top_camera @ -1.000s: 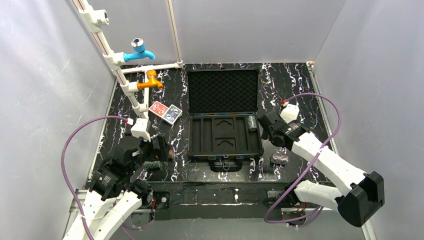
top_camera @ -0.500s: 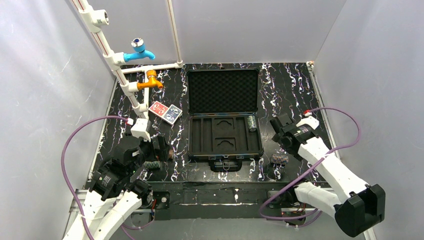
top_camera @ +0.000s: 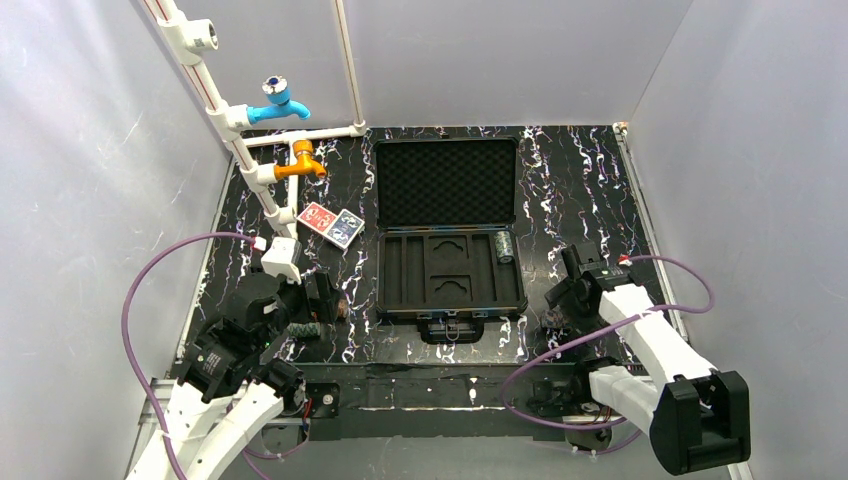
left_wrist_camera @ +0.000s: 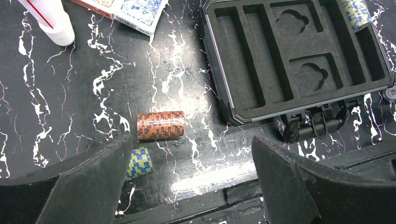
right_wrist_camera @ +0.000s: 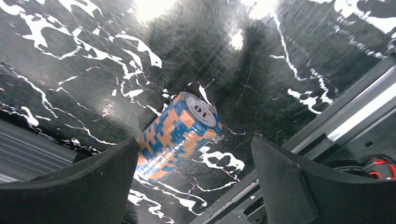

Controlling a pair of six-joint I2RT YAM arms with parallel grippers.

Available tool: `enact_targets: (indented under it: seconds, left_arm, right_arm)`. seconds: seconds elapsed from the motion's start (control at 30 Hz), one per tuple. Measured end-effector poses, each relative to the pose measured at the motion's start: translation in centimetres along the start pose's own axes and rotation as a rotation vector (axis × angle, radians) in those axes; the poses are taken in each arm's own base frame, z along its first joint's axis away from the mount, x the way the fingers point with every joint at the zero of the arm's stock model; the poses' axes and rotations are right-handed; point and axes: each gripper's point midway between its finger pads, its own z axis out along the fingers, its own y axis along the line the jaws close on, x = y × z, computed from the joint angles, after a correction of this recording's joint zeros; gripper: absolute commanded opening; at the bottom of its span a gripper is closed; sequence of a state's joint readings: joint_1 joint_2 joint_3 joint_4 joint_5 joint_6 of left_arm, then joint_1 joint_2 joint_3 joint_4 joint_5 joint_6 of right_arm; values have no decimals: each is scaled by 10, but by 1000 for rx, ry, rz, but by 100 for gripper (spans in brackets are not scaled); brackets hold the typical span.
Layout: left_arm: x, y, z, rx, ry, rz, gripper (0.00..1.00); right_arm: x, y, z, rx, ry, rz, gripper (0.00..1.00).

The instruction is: Pack up texas hold em set

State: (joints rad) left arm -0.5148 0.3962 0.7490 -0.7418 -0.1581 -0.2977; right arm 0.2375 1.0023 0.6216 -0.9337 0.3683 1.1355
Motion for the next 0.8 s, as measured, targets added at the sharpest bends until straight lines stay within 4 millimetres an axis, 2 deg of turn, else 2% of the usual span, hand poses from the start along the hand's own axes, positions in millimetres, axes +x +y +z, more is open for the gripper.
enact_targets:
  seconds: [0.13, 0.23, 0.3, 0.67, 0.8]
  left_arm:
    - [0, 0, -1, 2, -4, -1, 99]
    - [-1, 0, -2, 4, -9, -2, 99]
    - [-1, 0, -2, 4, -10, -2, 99]
    - [-1, 0, -2, 4, -11, -2, 99]
    - [-1, 0, -2, 4, -11, -2, 99]
  right_arm:
    - [16, -3, 10, 4, 75, 43, 98]
    - [16, 2, 12, -10, 87, 72, 97]
    - [14, 4, 13, -14, 85, 82, 92]
    - [7, 9, 23, -8, 78, 89, 41]
    - [4, 11, 24, -22, 66, 55, 13]
